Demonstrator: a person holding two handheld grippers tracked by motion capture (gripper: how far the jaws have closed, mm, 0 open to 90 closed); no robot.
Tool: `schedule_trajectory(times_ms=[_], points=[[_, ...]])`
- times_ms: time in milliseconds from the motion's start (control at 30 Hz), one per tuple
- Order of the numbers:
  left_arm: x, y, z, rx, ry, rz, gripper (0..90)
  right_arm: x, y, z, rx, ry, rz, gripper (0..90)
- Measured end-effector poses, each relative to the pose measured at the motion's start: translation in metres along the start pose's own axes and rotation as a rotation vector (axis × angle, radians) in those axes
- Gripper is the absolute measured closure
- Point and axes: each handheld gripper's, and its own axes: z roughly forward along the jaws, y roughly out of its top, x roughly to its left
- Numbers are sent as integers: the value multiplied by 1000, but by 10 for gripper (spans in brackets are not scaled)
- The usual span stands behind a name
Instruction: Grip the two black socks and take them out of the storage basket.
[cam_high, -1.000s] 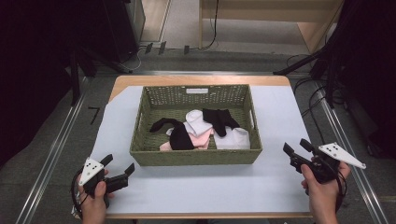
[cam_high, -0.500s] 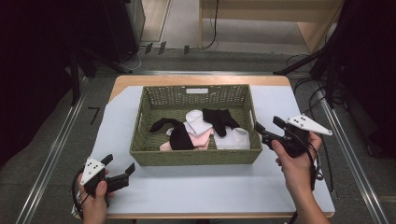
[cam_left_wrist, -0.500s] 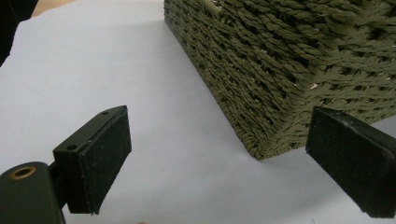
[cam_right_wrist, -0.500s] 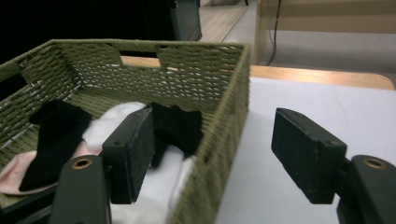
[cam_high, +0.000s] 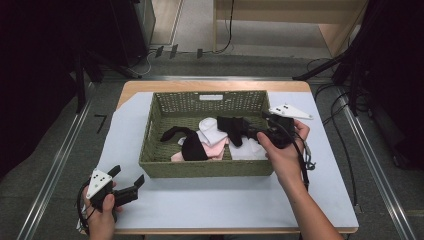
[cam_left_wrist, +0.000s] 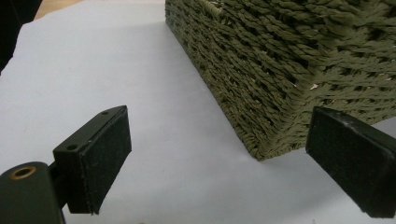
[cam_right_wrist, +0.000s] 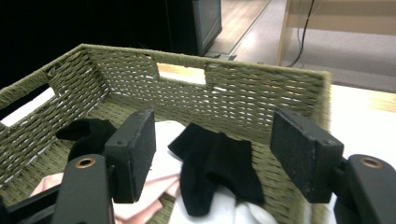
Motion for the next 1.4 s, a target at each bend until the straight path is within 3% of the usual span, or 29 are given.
schedule_trajectory(times_ms=[67, 167, 400, 567, 633, 700, 733, 800, 933, 1200, 1400], points=[[0, 0, 0, -2, -2, 1, 79, 2, 1, 6, 12, 2, 0, 322], [0, 0, -1, -3, -4, 2, 79, 8, 3, 29, 54, -17, -12, 333], [0, 0, 0, 0, 0, 2, 79, 10, 7, 53, 104, -39, -31, 379], [-2, 0, 1, 2, 11, 14, 80, 2, 3, 72, 144, -53, -7, 416], [-2, -1, -1, -10, 9, 14, 80, -1, -3, 82, 210, -39, 17, 418], [-2, -1, -1, -10, 7, 13, 79, 0, -5, 84, 215, -45, 3, 422], [-2, 0, -1, -8, 6, 13, 79, 3, -8, 88, 229, -51, -24, 423], [-2, 0, 0, -3, 4, 18, 80, 5, -11, 93, 266, -40, -27, 421], [-2, 0, 0, -5, 3, 19, 80, 8, -13, 97, 302, -17, -16, 430], [-3, 0, 0, 1, 0, 27, 79, 6, -20, 106, 349, -82, -24, 418], [-3, 0, 0, 2, -3, 30, 80, 6, -25, 112, 404, -64, -2, 377]])
